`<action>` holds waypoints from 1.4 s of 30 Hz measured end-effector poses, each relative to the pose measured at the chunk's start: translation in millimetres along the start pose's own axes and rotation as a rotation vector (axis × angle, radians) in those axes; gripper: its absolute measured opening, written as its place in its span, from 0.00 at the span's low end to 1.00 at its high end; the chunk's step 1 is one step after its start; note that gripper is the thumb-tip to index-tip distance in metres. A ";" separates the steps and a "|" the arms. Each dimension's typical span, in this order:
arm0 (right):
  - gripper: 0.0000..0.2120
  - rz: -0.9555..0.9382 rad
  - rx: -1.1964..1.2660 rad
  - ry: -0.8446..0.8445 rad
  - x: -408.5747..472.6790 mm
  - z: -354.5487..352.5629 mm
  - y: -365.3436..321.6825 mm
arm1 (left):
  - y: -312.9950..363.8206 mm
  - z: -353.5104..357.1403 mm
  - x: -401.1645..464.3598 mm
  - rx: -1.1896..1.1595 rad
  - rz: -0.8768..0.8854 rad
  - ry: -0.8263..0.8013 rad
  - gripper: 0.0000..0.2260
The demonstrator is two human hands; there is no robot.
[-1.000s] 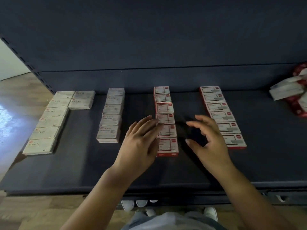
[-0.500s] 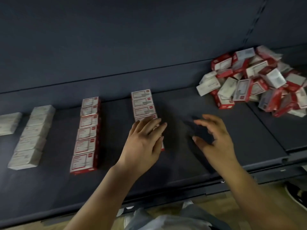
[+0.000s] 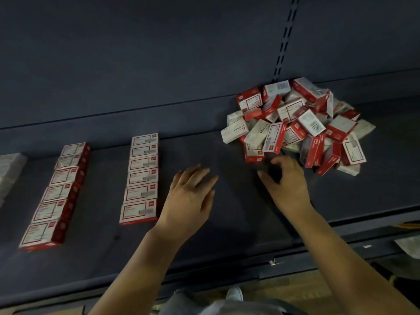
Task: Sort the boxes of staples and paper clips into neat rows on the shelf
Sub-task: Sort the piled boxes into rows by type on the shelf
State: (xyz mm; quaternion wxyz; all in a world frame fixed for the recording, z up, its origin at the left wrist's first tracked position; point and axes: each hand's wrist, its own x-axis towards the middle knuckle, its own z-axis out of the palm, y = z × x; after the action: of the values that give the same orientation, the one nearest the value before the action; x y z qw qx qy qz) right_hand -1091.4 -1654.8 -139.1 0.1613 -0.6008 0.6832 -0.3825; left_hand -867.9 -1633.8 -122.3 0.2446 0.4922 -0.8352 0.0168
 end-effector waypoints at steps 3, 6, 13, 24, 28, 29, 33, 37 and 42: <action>0.16 0.085 0.194 0.082 9.7 -3.3 -1.1 | 4.4 2.4 1.1 0.001 -0.019 -0.019 0.16; 0.16 0.092 0.306 0.131 20.1 -5.9 -4.2 | 7.8 2.5 4.3 0.002 -0.028 -0.032 0.16; 0.08 0.212 0.502 0.070 30.1 -8.1 0.5 | 11.6 2.0 8.5 0.010 -0.029 -0.039 0.16; 0.03 0.379 0.700 -0.141 -8.7 -28.1 -10.7 | 13.2 8.3 -4.1 -0.134 -0.076 -0.084 0.16; 0.06 0.418 0.746 -0.293 -17.2 -33.1 -23.1 | 15.0 4.3 -6.8 -0.312 -0.155 -0.073 0.19; 0.07 0.397 0.739 -0.329 -19.3 -33.7 -26.0 | 16.2 2.3 -7.1 -0.335 -0.158 -0.066 0.20; 0.12 0.317 0.717 -0.408 -26.9 -33.3 -40.2 | 20.0 -8.5 -9.7 -0.422 -0.152 -0.047 0.23; 0.12 0.266 0.673 -0.498 -31.6 -24.6 -47.6 | 19.7 -18.4 -17.8 -0.474 -0.213 -0.055 0.27; 0.11 0.201 0.671 -0.593 -34.4 -17.5 -58.1 | 12.9 -27.1 -32.1 -0.485 -0.210 -0.071 0.27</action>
State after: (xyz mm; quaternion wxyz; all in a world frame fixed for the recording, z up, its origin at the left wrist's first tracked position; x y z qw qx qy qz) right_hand -1055.0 -1615.6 -94.2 0.5719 -0.5295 0.5008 -0.3767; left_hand -855.3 -1593.7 -109.4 0.3262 0.5037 -0.7672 -0.2265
